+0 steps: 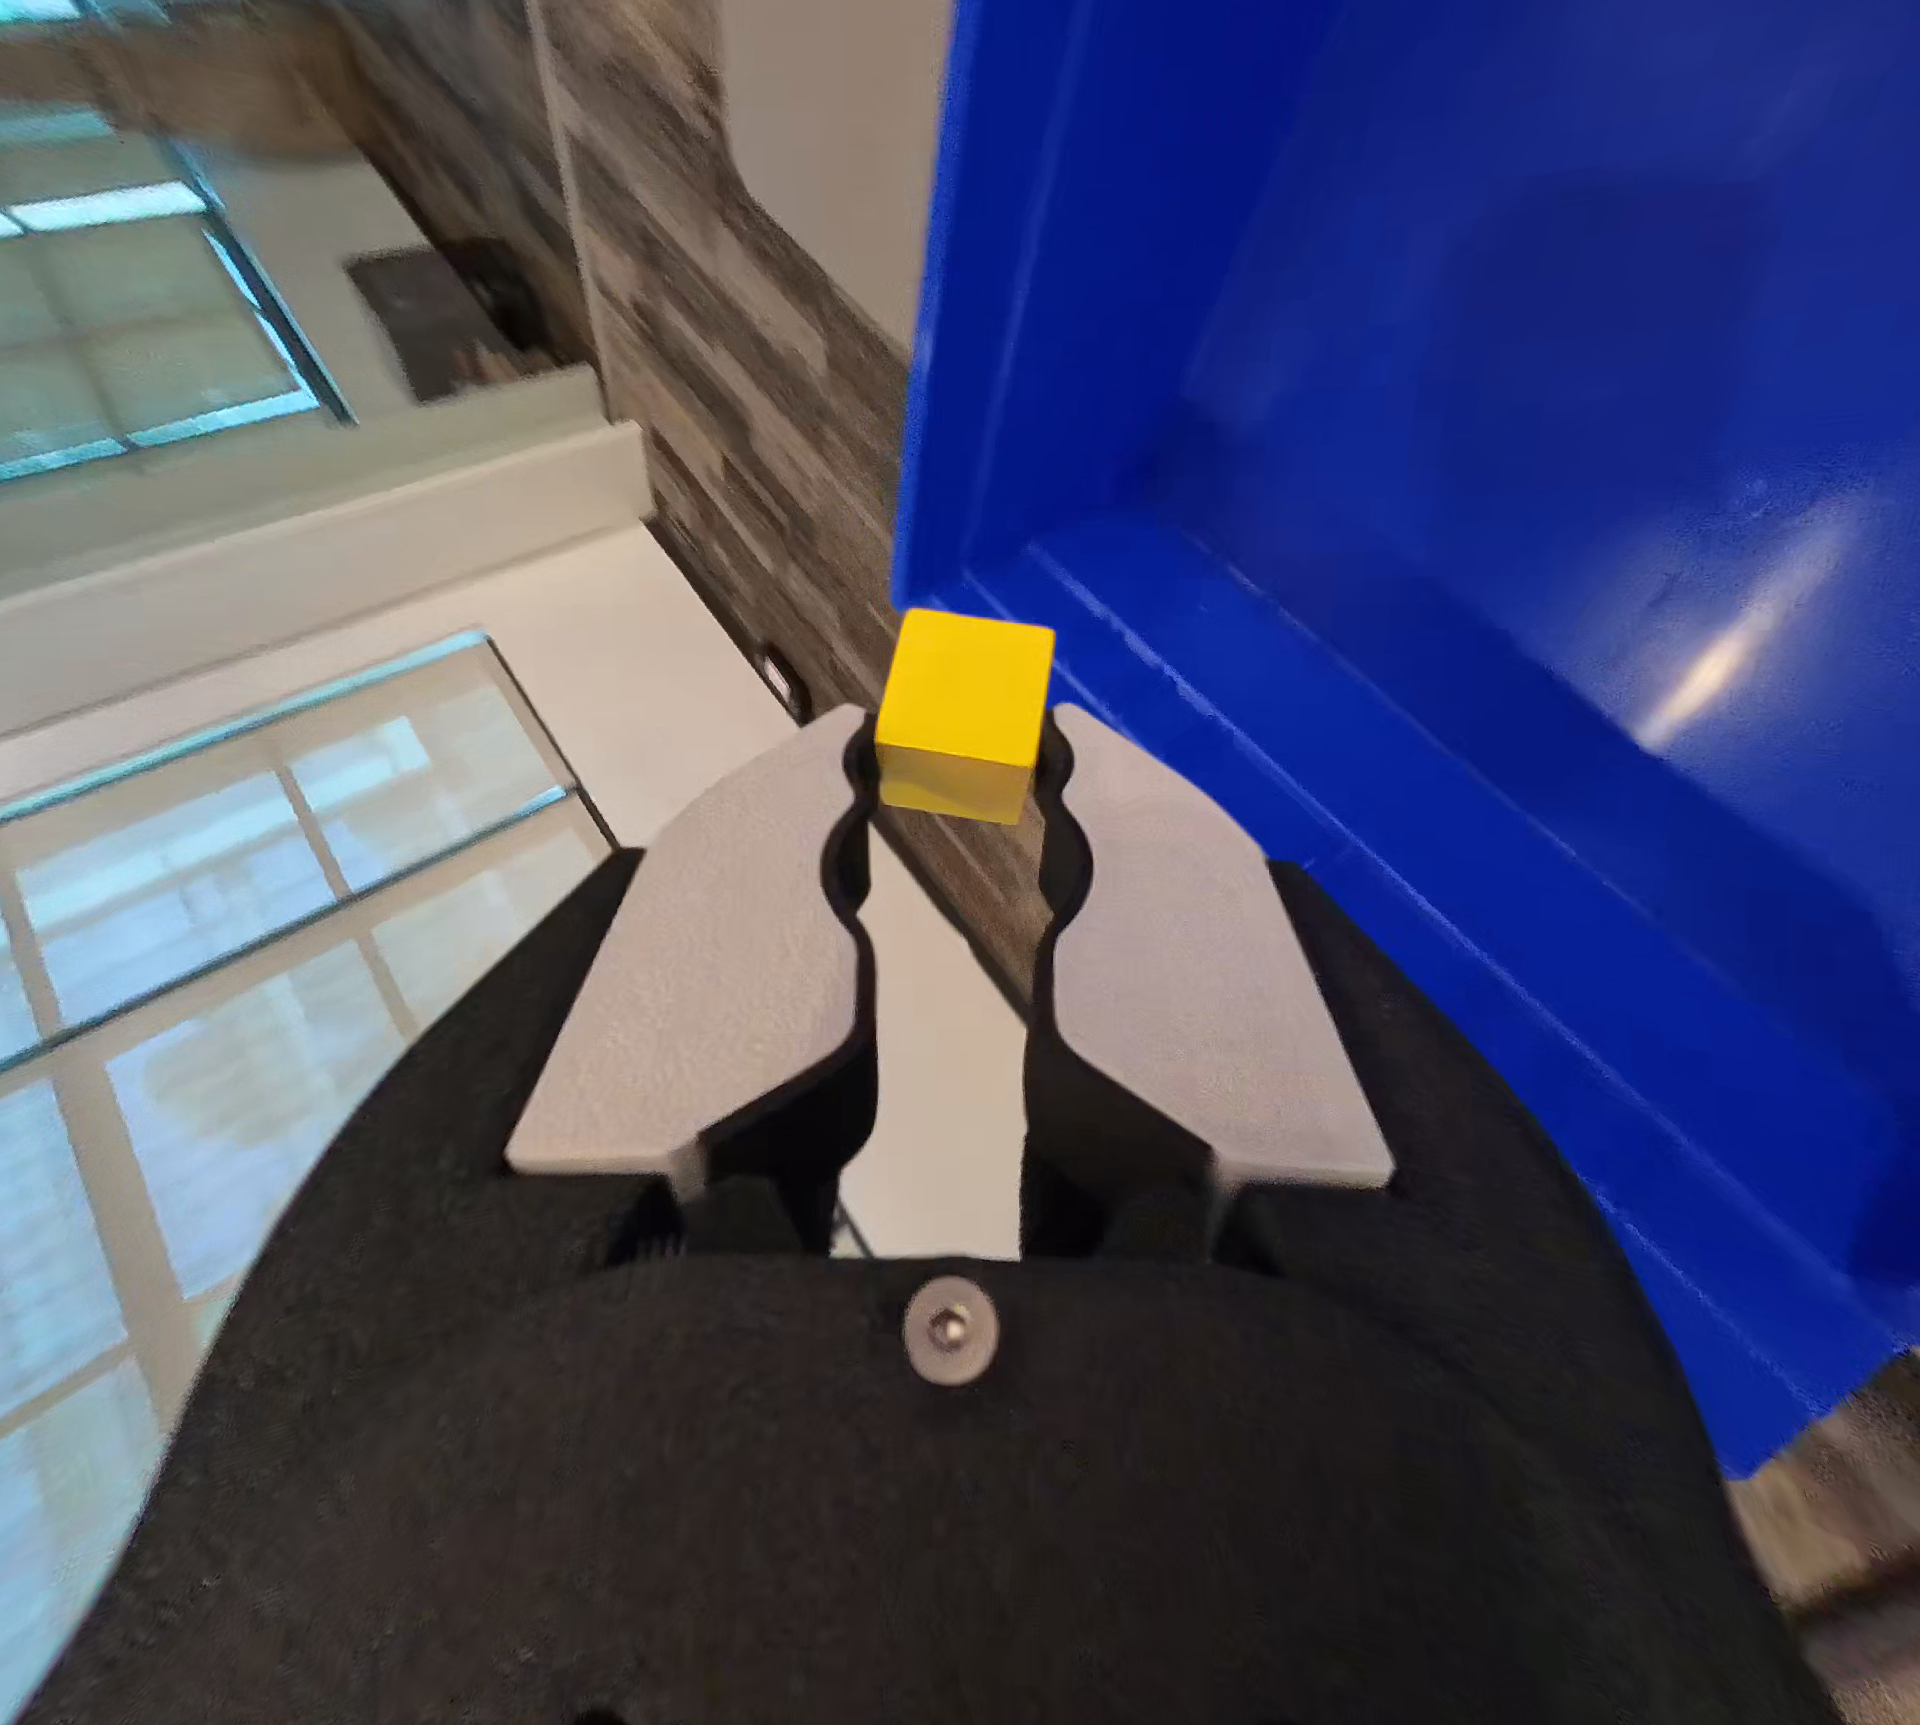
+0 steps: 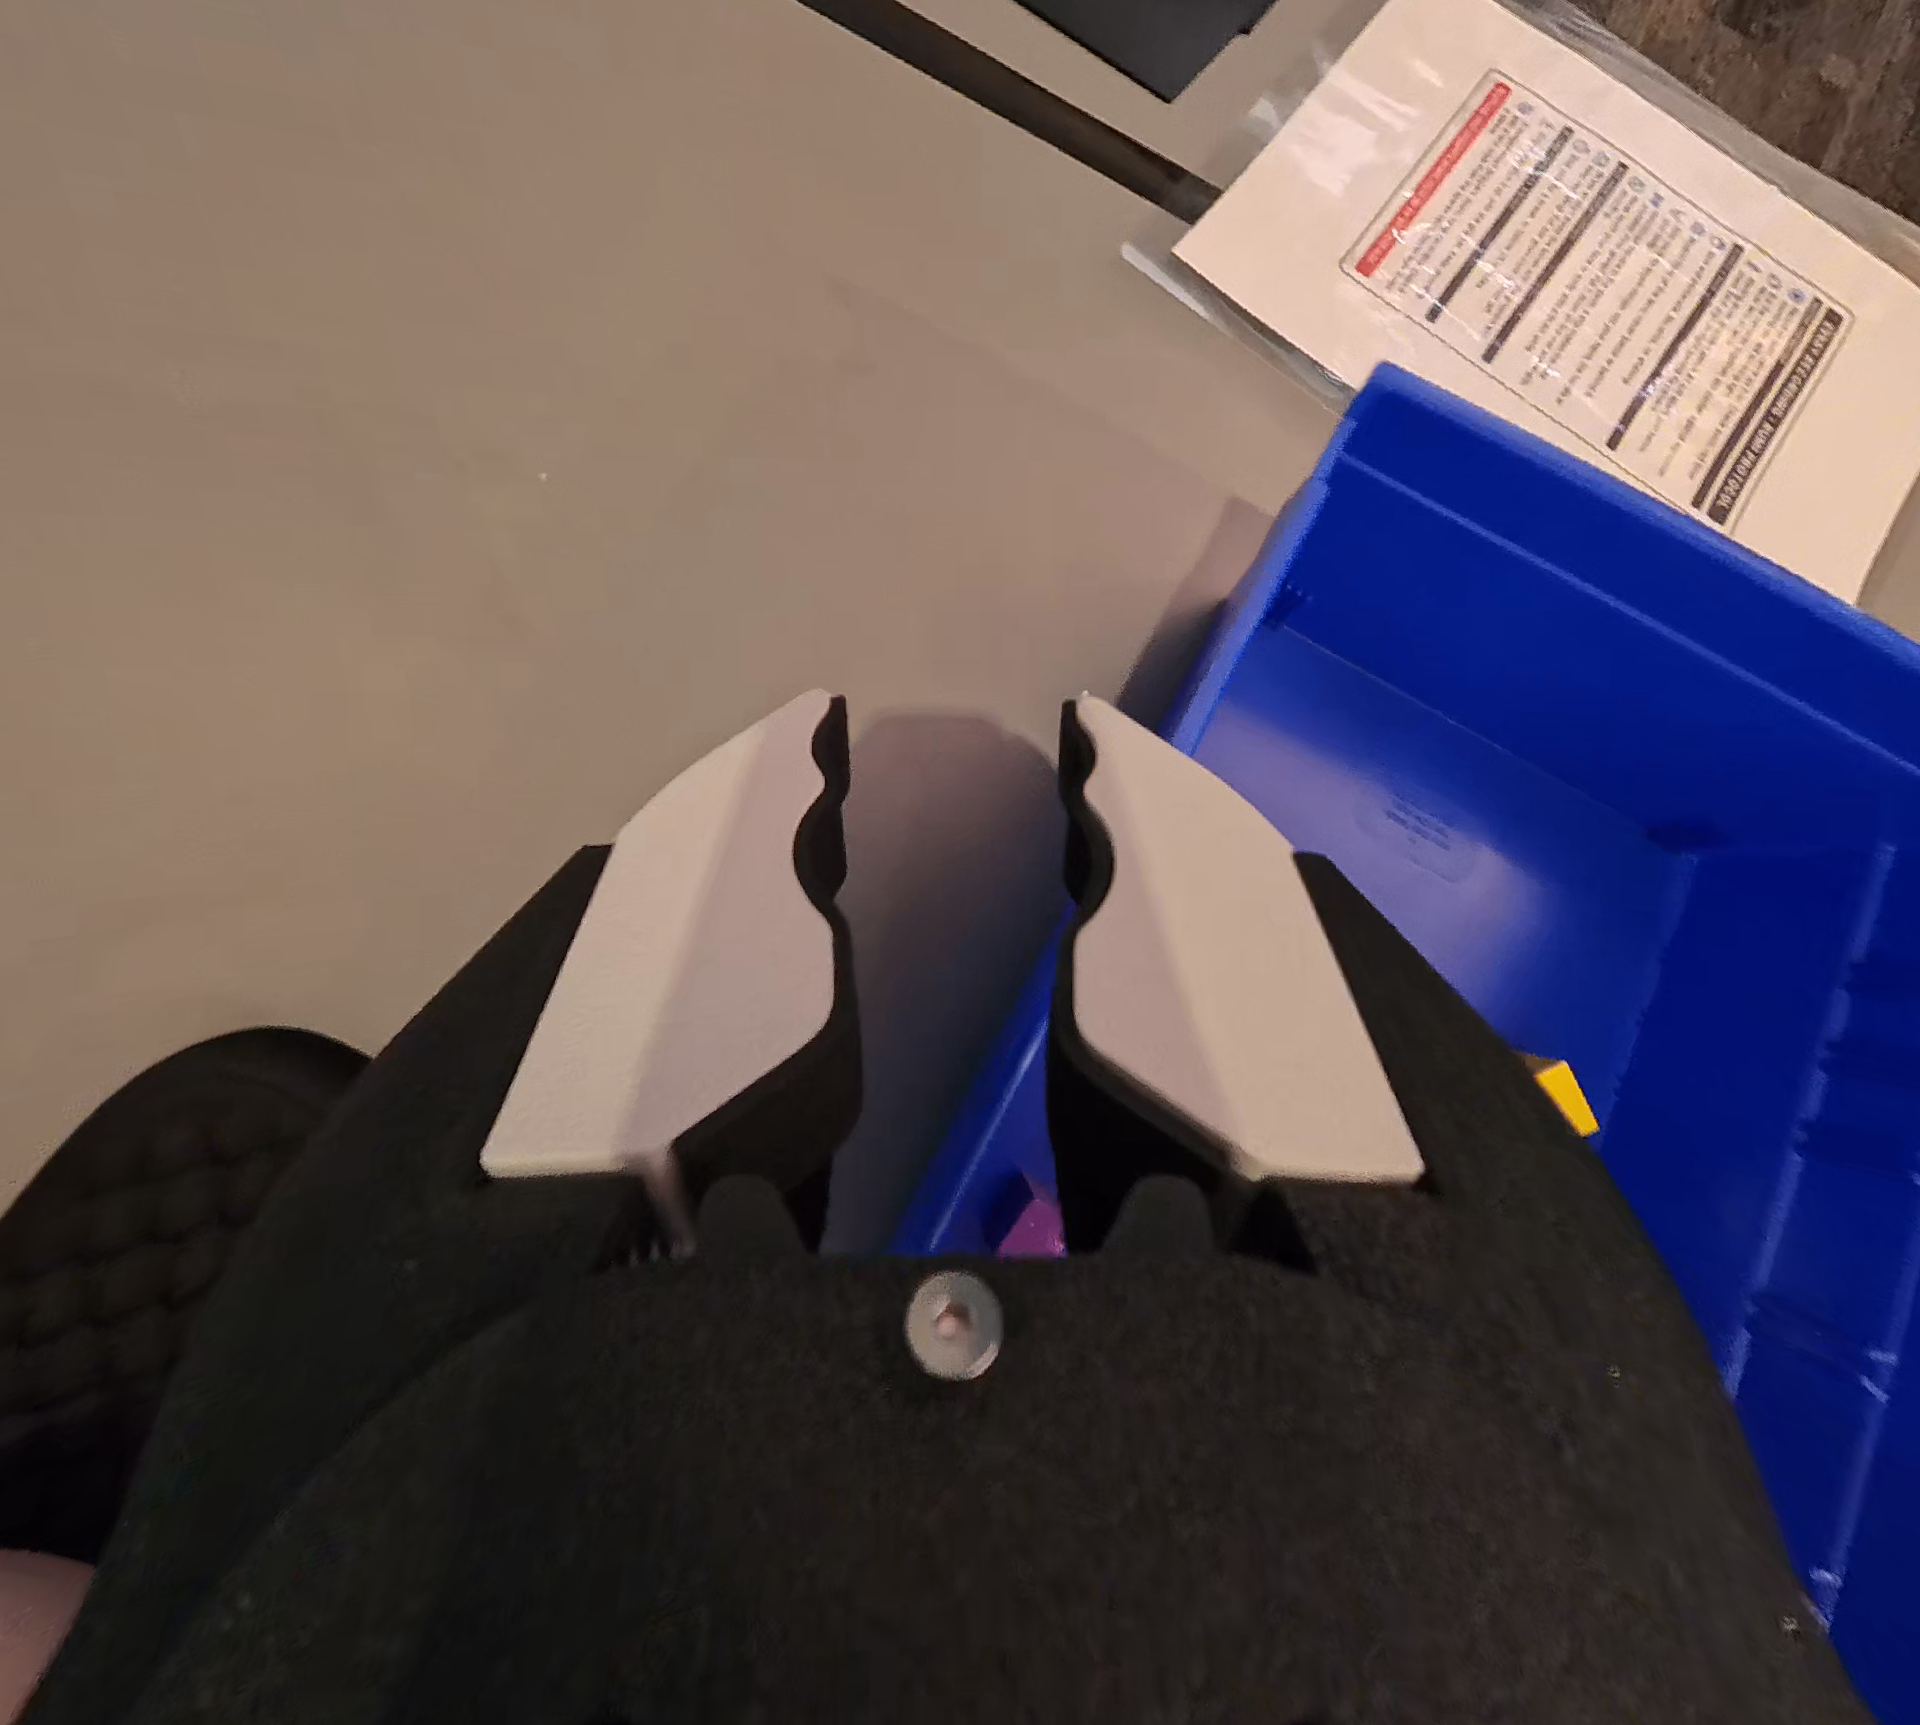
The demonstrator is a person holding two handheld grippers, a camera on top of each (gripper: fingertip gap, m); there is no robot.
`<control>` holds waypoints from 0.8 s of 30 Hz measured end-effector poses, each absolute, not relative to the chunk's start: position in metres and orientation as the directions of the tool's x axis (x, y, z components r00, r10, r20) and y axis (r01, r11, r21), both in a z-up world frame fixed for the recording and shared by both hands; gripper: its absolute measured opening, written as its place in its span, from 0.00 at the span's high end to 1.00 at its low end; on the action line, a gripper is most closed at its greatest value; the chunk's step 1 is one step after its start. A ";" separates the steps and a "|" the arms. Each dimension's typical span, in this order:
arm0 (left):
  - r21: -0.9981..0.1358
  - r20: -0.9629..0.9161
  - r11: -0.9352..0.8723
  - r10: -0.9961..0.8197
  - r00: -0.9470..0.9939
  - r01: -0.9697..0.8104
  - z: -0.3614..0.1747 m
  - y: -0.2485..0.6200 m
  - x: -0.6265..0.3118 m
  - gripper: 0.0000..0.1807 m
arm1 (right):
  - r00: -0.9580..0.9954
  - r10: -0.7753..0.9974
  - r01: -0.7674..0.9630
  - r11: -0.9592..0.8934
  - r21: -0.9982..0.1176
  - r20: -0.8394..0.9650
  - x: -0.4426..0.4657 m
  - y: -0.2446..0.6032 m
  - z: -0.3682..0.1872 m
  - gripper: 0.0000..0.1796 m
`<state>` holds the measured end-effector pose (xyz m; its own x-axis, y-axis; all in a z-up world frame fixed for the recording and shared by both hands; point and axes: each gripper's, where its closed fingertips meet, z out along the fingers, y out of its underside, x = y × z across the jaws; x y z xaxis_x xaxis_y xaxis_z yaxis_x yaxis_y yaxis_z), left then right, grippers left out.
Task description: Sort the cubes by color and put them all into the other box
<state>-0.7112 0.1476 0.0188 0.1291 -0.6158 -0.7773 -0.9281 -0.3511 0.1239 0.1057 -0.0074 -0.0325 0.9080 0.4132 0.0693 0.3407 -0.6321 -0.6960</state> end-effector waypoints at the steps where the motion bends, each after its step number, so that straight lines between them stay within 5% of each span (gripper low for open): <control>1: 0.091 -0.791 -0.324 -0.598 0.129 -0.942 0.028 0.144 -0.696 0.84 | 0.905 0.422 0.340 -0.627 -0.701 0.062 0.102 -0.006 -0.031 0.79; 13: -0.295 -0.830 0.068 -0.512 0.220 -0.953 0.067 0.105 -0.440 0.84 | 0.742 0.671 0.417 -0.467 -0.780 -0.005 0.002 0.007 -0.004 0.79; 20: -0.613 -0.701 0.322 -0.643 0.308 -0.722 0.054 0.059 -0.275 0.84 | 0.571 0.816 0.410 -0.371 -0.833 -0.083 -0.084 -0.002 0.021 0.75; 24: -0.671 -0.688 0.434 -0.667 0.287 -0.602 0.055 0.038 -0.216 0.84 | 0.492 0.832 0.256 -0.418 -0.872 -0.255 -0.133 -0.005 0.046 0.71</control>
<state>-0.2159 0.0382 0.0552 0.2865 -0.6667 -0.6880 -0.6016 0.4337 -0.6708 -0.1328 -0.0050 0.0461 0.4921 0.8325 -0.2547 0.2557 -0.4178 -0.8718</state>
